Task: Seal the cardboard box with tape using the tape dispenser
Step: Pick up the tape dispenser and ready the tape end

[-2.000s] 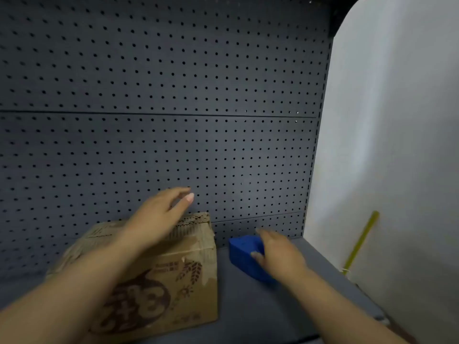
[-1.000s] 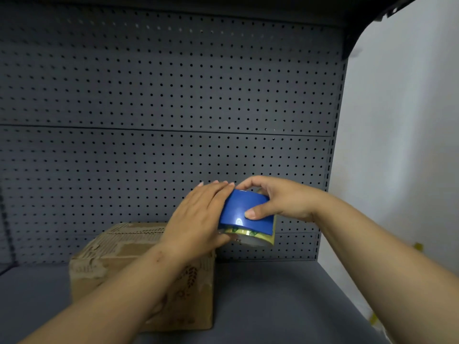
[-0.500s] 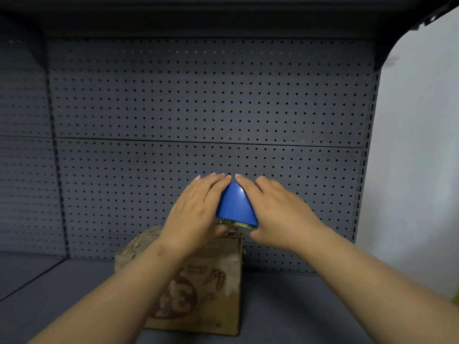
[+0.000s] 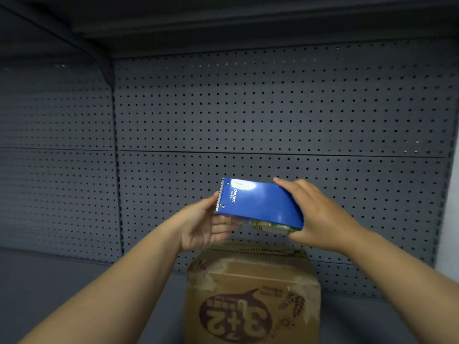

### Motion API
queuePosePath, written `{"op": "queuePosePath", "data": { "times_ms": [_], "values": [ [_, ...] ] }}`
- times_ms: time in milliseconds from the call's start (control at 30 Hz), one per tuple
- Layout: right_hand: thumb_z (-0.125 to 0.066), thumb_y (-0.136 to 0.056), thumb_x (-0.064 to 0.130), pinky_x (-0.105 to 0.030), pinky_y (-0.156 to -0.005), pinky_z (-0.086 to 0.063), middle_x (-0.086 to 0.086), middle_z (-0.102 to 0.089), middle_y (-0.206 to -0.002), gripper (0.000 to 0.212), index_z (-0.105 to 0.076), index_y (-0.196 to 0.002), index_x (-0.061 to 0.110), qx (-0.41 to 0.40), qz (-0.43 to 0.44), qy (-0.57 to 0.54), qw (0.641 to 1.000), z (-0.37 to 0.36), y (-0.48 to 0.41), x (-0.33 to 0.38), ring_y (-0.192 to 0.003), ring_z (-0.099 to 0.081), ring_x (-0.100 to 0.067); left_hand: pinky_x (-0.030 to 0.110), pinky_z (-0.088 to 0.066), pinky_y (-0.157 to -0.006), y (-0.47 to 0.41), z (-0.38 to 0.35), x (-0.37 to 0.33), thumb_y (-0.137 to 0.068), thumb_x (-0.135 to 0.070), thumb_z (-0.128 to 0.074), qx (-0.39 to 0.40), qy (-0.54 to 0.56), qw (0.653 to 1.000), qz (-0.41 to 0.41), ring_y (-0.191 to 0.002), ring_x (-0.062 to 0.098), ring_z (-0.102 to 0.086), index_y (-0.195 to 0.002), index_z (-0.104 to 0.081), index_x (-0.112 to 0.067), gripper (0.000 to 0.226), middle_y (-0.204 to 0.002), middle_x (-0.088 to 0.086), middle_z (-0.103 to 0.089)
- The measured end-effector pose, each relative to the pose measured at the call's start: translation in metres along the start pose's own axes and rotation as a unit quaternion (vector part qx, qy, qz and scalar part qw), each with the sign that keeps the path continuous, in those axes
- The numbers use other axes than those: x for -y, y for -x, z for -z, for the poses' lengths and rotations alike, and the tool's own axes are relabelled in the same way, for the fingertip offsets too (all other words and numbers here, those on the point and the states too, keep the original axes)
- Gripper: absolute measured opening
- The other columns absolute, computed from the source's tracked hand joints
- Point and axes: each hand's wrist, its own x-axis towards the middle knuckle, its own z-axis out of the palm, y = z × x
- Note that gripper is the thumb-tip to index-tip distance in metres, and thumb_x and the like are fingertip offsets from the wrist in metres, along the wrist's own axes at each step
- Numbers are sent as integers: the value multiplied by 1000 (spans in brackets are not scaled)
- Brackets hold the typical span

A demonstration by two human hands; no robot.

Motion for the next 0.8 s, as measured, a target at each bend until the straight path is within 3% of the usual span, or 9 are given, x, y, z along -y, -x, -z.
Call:
{"op": "queuePosePath", "data": {
  "times_ms": [133,300,433,500,633,800],
  "values": [
    [-68,-75,28,-18,-76,-31,15,-26,-115,94,-6,-145,35,4,-4,19,1000,-8,-14,9,-102,-24,1,27,-59,-66,-5,18,-6,-93,-33,-49,5,63,998,-15,-78,21,-71,-91,-68,-10,29,-80,8,-75],
    [-69,-73,26,-13,-65,-32,16,-25,-112,93,-10,-144,35,0,-9,9,1000,-19,-26,17,-97,-31,-1,21,-57,-54,-18,31,-11,-93,-4,-49,-30,78,996,-19,-51,10,-69,-76,-60,-7,20,-57,3,-72],
    [-69,-72,25,-10,-59,-29,15,-25,-108,94,-9,-143,38,-1,-20,4,1000,-24,-32,19,-89,-32,-3,19,-55,-51,-28,41,-10,-91,-1,-50,-36,72,997,-19,-48,8,-66,-75,-60,-6,20,-53,2,-70],
    [-67,-72,28,-12,-58,-30,14,-25,-104,96,-1,-139,49,11,-16,1,1000,-25,-33,20,-82,-35,-4,19,-55,-50,-31,42,-10,-91,-2,-51,-49,64,996,-32,-46,8,-66,-78,-60,-8,17,-52,0,-70],
    [-63,-71,27,-14,-63,-34,12,-28,-101,95,5,-122,69,39,-3,-5,999,-28,-35,18,-87,-39,1,19,-53,-52,-35,41,-10,-90,-1,-53,-91,47,992,-67,-48,9,-63,-73,-59,-9,20,-48,-2,-68],
    [-61,-69,35,-16,-64,-35,25,-27,-101,91,2,-126,70,85,-12,-13,996,-25,-35,16,-85,-40,4,23,-53,-59,-37,41,-8,-88,1,-55,-128,7,987,-95,-58,14,-62,-71,-62,-8,21,-46,-2,-68]
  ]
}}
